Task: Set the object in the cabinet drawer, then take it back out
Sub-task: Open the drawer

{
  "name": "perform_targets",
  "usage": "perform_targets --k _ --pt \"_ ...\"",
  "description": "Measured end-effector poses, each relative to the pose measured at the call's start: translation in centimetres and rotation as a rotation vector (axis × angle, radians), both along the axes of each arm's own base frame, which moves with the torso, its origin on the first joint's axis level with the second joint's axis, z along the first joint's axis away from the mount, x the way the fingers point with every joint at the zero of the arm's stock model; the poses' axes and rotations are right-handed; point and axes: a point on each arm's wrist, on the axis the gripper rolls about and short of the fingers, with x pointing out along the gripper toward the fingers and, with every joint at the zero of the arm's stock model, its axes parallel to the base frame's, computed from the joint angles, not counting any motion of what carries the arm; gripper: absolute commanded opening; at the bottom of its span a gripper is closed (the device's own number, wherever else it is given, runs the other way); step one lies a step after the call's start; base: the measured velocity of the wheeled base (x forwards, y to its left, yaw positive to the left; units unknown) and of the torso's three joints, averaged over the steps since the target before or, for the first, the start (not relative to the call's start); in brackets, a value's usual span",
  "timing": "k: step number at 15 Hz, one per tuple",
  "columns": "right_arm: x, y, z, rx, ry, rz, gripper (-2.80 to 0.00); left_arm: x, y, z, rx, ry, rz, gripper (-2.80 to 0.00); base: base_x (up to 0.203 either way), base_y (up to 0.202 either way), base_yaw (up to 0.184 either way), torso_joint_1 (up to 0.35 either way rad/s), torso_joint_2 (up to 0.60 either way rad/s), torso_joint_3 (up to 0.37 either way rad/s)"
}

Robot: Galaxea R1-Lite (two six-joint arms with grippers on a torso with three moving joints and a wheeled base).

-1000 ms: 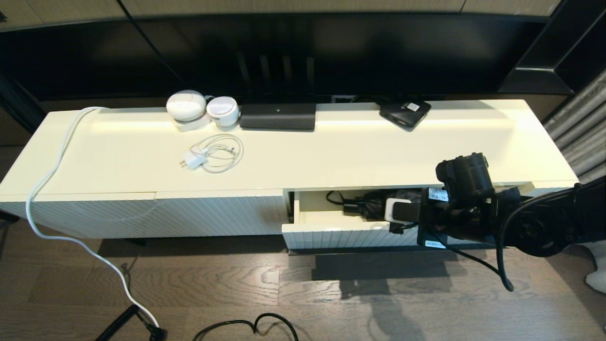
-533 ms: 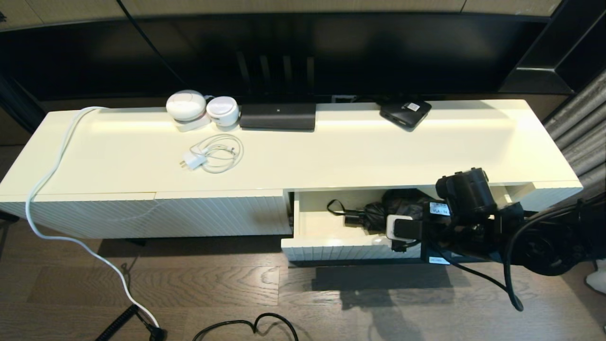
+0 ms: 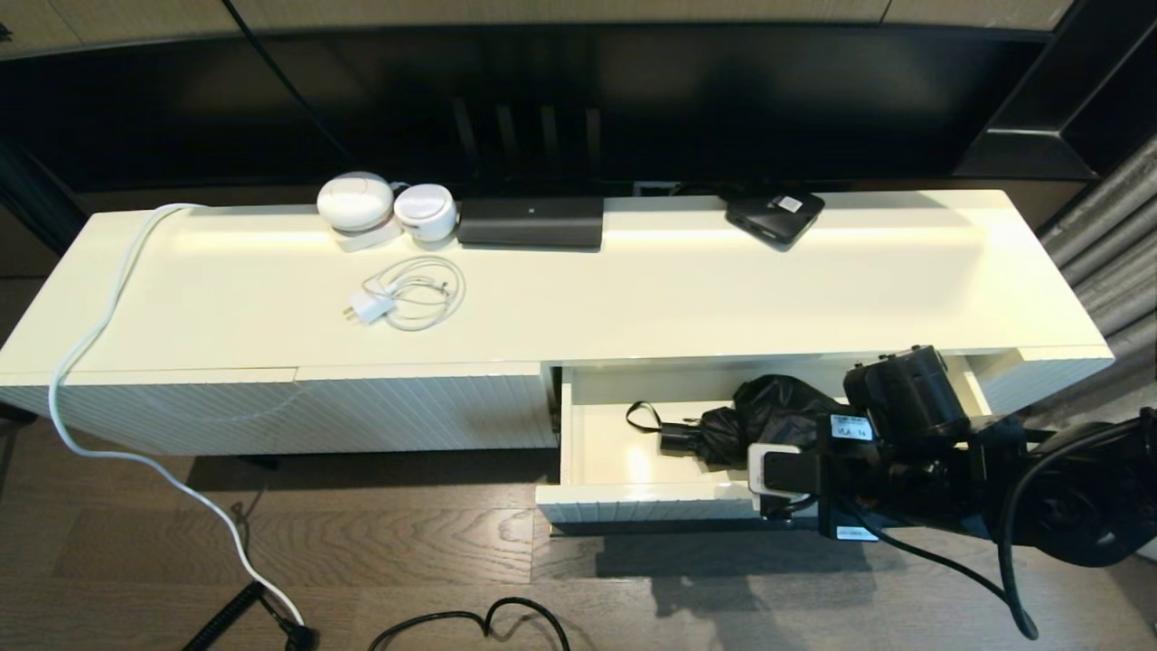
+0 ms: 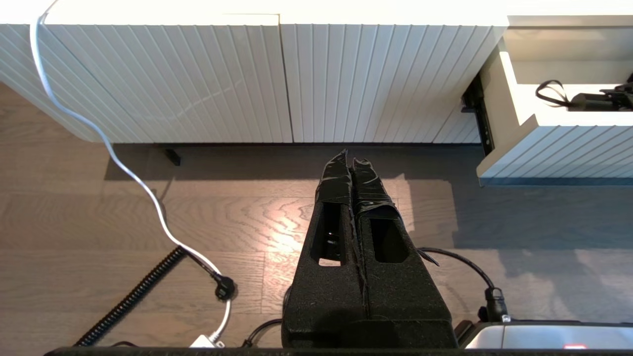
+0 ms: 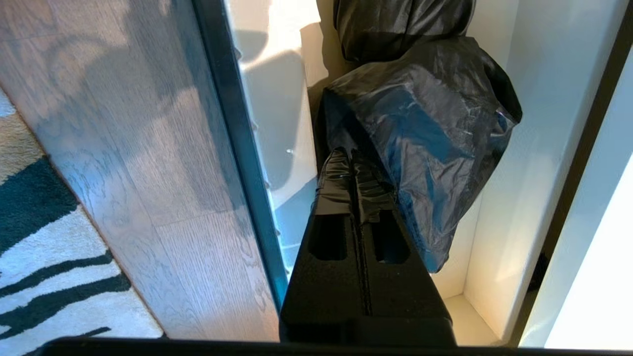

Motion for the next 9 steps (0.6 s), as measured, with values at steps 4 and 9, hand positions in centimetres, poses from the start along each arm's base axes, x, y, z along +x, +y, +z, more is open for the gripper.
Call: perform_targets --k 4,9 --pt "-1.3 -0.2 0.1 -0.004 0.008 0.016 -2.8 0.0 0.0 0.0 0.0 0.0 -0.001 -2.8 0.0 0.0 0.0 0.0 0.0 0.0" --pt "-1.9 -0.3 1.6 0.018 -0.037 0.018 -2.8 0.0 0.0 0.0 0.0 0.0 -0.001 -2.8 0.0 0.0 0.0 0.0 0.0 0.0"
